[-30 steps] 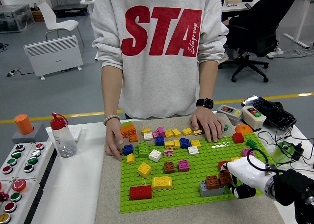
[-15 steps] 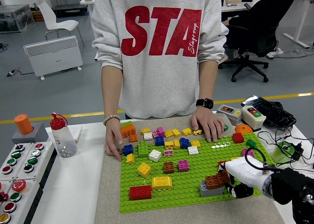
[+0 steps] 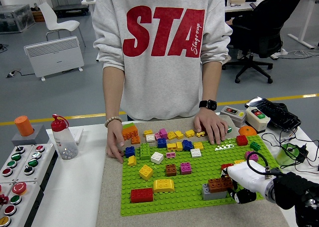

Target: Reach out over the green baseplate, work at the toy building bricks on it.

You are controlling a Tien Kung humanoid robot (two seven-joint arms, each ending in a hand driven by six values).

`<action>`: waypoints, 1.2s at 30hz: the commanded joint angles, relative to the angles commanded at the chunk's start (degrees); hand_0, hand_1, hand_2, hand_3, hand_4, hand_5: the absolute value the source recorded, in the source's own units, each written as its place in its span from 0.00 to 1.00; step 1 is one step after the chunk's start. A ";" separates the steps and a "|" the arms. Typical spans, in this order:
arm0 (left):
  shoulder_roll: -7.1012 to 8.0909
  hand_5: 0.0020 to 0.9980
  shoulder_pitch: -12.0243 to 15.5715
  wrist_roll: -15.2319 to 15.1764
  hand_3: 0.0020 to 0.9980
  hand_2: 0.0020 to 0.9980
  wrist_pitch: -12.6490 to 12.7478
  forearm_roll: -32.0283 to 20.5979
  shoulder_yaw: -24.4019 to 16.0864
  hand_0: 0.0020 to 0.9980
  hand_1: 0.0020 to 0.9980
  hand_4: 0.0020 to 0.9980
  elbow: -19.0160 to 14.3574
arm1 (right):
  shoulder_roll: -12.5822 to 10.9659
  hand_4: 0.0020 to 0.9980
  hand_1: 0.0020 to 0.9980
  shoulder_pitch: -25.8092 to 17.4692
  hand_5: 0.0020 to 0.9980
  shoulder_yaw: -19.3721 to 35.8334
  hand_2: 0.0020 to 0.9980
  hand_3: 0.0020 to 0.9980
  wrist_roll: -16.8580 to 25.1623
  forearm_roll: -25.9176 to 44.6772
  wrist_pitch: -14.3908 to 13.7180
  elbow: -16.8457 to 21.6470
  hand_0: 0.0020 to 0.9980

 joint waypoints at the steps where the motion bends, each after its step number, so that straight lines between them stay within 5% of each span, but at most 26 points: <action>1: 0.00 1.00 0.00 0.00 0.56 0.67 0.00 0.00 -0.01 0.65 0.69 0.28 0.00 | 0.01 0.37 0.34 0.03 0.20 -0.05 0.45 0.47 0.00 0.00 0.00 -0.01 0.20; 36: -0.05 1.00 0.34 0.11 0.56 0.67 -0.04 0.09 0.00 0.65 0.69 0.28 0.00 | 0.21 0.42 0.35 -0.08 0.20 0.02 0.47 0.52 -0.24 -0.63 1.04 0.52 0.21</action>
